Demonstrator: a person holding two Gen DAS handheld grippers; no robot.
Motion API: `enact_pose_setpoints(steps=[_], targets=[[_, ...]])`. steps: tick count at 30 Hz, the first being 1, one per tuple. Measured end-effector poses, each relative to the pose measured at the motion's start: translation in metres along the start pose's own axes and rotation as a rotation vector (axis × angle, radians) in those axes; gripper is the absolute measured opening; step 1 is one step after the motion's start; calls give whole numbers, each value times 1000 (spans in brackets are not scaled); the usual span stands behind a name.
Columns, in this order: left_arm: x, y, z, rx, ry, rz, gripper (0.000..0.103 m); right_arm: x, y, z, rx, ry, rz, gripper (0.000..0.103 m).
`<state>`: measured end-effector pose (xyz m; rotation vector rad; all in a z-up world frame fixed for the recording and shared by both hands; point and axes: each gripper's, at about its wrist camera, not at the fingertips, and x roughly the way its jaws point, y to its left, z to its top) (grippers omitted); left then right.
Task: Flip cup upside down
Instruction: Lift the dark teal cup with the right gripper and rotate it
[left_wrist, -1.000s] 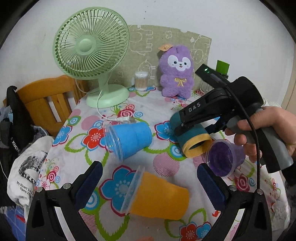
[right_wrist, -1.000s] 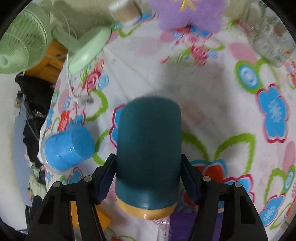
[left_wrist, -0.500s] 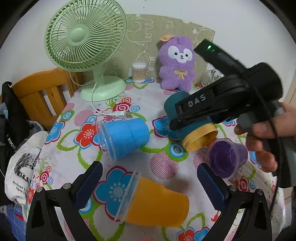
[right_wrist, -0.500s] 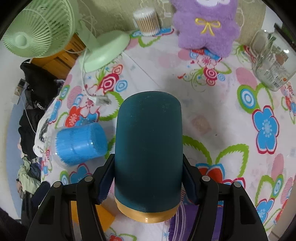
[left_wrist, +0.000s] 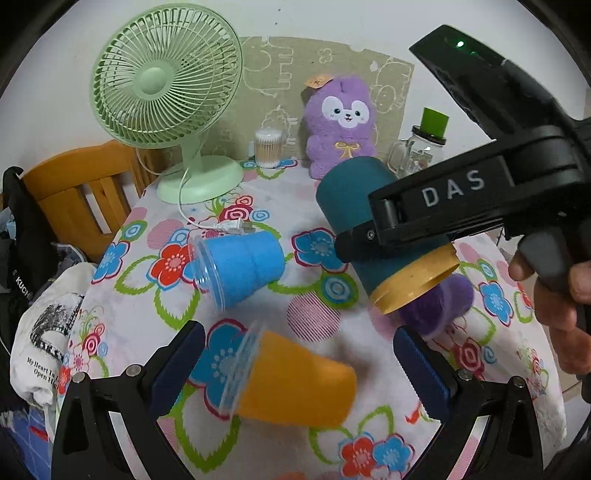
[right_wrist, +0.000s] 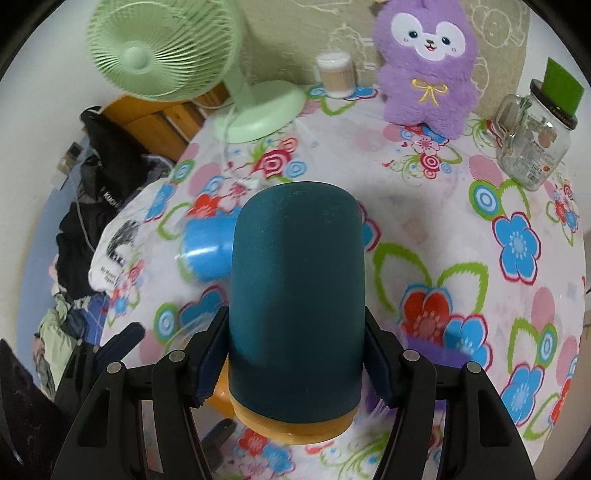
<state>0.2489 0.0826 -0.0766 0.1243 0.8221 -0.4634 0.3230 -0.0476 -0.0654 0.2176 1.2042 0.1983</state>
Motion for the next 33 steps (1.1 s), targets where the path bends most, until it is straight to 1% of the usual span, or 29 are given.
enact_pose_setpoints(steps=[6, 9, 14, 18, 22, 24, 28, 33], targets=[[-28, -8, -29, -2, -4, -21, 103, -19, 17, -34, -19, -23, 18, 68], [-45, -14, -51, 1, -2, -37, 103, -24, 23, -56, -15, -25, 27, 68], [-68, -22, -87, 4, 19, -48, 103, -20, 26, -100, 17, -13, 52, 68], [-79, -24, -114, 0, 40, -48, 103, -15, 26, -137, 46, 2, 65, 68], [-85, -21, -138, -21, 74, -46, 103, -14, 27, -165, 43, -1, -2, 68], [-86, -19, -144, -30, 82, -42, 103, -12, 27, -175, 50, -2, -21, 68], [-86, -15, -155, -50, 100, -35, 103, -4, 29, -191, 55, 4, -43, 68], [-89, -13, -166, -66, 114, -35, 103, 12, 38, -206, 64, 41, -50, 68]])
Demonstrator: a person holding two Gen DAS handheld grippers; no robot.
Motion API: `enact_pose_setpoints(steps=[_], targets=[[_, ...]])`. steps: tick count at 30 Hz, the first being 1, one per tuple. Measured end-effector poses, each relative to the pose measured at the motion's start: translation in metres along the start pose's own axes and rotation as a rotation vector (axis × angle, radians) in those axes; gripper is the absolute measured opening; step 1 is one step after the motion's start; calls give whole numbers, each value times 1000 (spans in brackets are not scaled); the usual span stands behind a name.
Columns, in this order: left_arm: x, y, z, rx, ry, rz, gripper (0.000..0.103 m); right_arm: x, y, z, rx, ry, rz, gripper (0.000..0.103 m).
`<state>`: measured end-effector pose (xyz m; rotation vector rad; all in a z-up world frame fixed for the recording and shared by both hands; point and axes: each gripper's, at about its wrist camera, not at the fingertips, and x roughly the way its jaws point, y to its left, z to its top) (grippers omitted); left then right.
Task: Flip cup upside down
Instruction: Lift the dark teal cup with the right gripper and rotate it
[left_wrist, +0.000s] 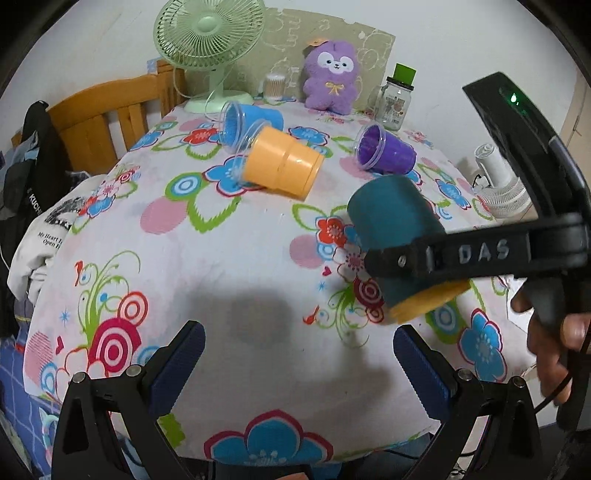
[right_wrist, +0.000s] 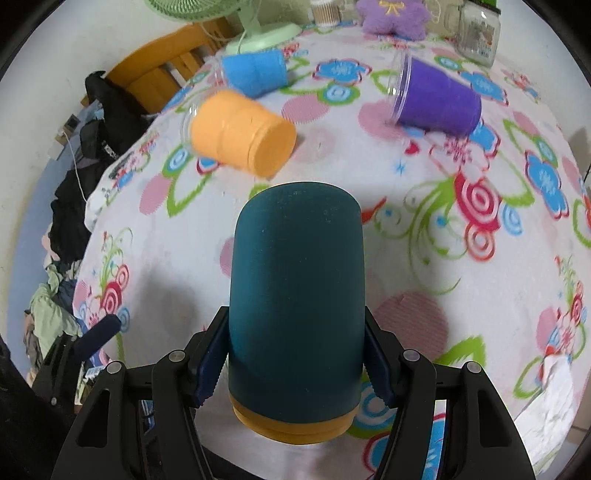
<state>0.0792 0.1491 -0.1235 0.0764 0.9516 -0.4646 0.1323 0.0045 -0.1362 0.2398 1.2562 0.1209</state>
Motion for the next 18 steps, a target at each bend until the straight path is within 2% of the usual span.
enact_pose_setpoints(steps=[3, 9, 13, 18], targets=[[0, 1, -3, 0, 5, 2, 103, 6, 5, -3, -8, 7, -36, 68], [-1, 5, -5, -9, 6, 9, 103, 8, 5, -2, -9, 24, -56, 69], [-2, 6, -5, -12, 2, 13, 103, 3, 3, -1, -8, 10, -69, 76], [-7, 3, 1, -5, -10, 13, 103, -12, -3, 0, -4, -21, -51, 76]])
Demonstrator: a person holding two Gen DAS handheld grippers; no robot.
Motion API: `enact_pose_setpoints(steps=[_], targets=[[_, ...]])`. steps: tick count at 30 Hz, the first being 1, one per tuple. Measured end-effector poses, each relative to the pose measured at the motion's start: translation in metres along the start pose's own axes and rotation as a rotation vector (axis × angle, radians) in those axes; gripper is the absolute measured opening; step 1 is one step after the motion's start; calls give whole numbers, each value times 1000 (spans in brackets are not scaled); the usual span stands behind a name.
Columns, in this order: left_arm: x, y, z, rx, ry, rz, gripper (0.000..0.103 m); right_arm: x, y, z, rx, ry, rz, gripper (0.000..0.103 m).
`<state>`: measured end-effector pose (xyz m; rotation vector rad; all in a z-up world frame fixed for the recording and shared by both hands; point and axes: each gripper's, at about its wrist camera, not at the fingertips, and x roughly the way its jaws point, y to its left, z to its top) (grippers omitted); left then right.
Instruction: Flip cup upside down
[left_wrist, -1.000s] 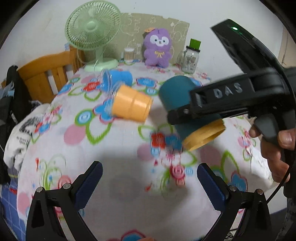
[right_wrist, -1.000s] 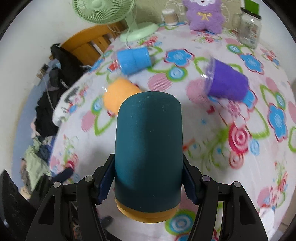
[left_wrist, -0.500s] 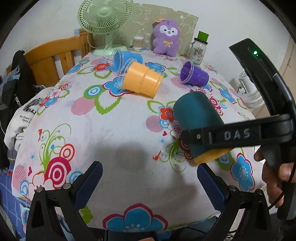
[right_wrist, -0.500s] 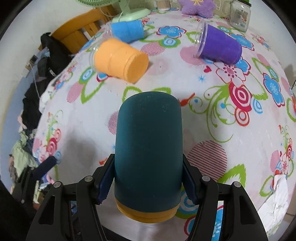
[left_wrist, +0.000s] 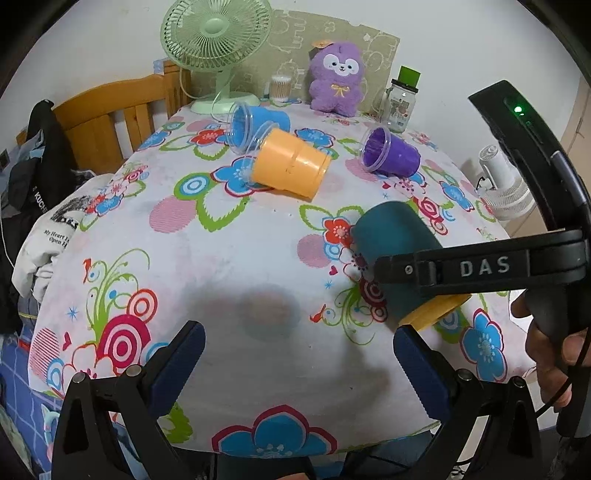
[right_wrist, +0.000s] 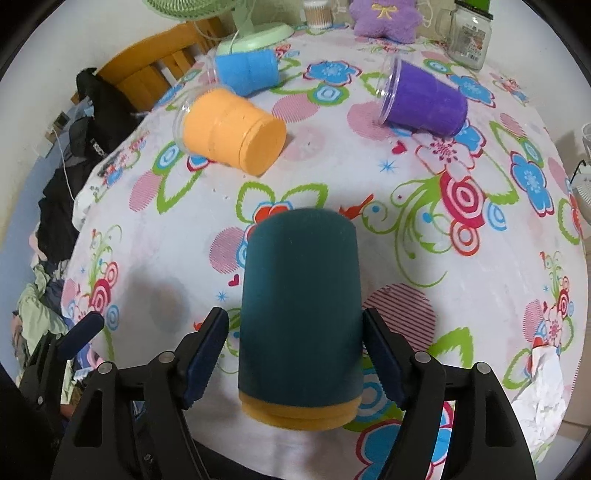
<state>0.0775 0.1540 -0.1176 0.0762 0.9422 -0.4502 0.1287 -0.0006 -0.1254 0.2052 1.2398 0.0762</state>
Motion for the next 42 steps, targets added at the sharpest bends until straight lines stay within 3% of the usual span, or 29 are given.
enact_pose_setpoints(steps=[9, 14, 20, 23, 30, 42], targets=[[-4, -20, 35, 19, -43, -24, 103, -39, -27, -6, 13, -81, 15, 80], [9, -44, 62, 40, -48, -37, 103, -62, -66, -17, 58, -143, -36, 82], [45, -68, 86, 22, 38, -87, 103, -68, -111, -28, 144, -162, -51, 83], [63, -76, 91, 12, 77, -68, 103, -63, -124, -33, 164, -156, -41, 83], [96, -83, 93, -19, 165, -38, 103, -48, -127, -42, 136, -134, -37, 83], [108, -92, 87, -8, 199, -13, 103, -44, -135, -43, 136, -140, -20, 83]])
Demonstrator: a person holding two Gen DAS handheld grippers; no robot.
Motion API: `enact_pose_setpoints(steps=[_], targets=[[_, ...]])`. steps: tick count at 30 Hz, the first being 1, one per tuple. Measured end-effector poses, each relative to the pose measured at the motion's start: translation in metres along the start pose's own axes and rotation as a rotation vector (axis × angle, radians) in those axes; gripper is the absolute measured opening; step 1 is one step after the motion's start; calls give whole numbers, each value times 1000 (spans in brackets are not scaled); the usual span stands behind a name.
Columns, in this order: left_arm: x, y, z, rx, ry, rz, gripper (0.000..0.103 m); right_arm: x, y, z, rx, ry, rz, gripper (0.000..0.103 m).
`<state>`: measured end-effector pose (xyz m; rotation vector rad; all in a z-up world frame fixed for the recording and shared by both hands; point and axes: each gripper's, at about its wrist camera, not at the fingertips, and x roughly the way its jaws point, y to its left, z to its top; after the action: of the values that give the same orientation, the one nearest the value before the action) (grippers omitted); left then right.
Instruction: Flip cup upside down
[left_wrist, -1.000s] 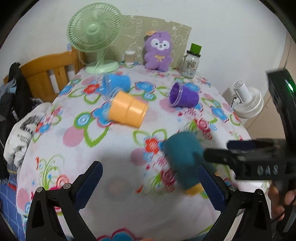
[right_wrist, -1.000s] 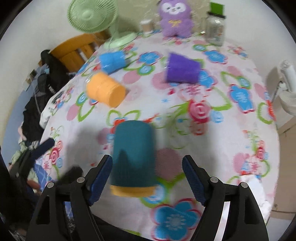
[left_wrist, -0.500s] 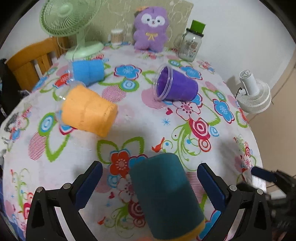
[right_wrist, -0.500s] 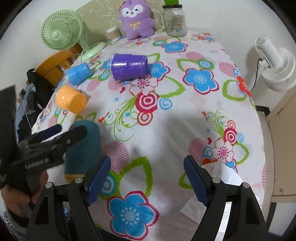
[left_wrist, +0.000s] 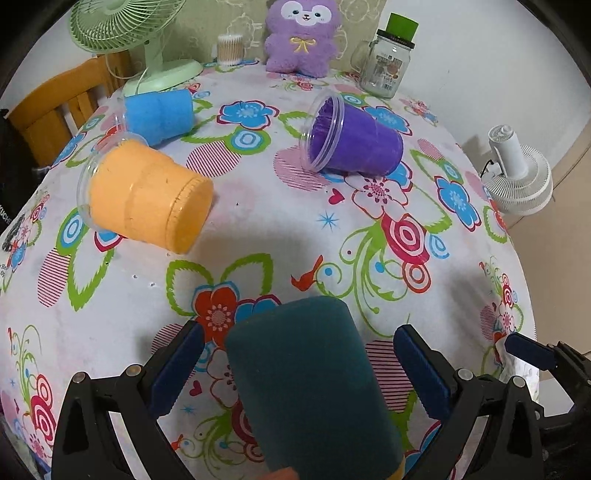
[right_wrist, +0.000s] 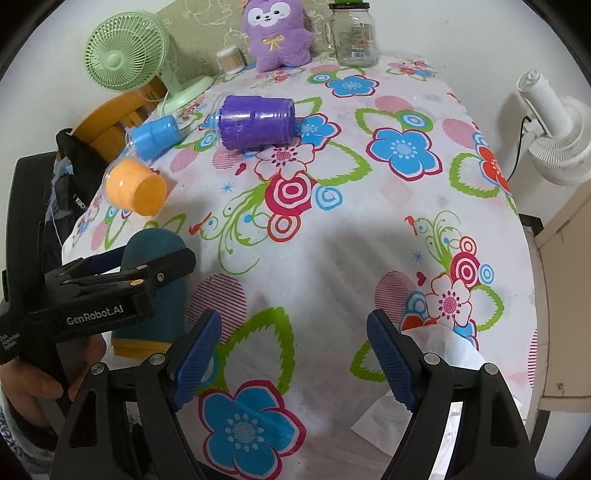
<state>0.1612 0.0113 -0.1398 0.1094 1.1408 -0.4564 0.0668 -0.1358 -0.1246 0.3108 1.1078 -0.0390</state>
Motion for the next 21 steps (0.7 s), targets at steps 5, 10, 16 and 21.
enact_pose_setpoints(steps=[5, 10, 16, 21], targets=[[5, -2, -2, 1, 27, 3, 99, 0, -4, -2, 8, 1, 6, 83], [4, -1, -3, -4, 33, 7, 78, -1, -9, -5, 17, 1, 10, 83], [-3, 0, -5, -5, 14, -1, 76, 2, -11, -9, 27, 10, 8, 83], [-11, 0, -5, -1, -7, 0, 74, 0, -6, -9, 12, 10, 12, 83]])
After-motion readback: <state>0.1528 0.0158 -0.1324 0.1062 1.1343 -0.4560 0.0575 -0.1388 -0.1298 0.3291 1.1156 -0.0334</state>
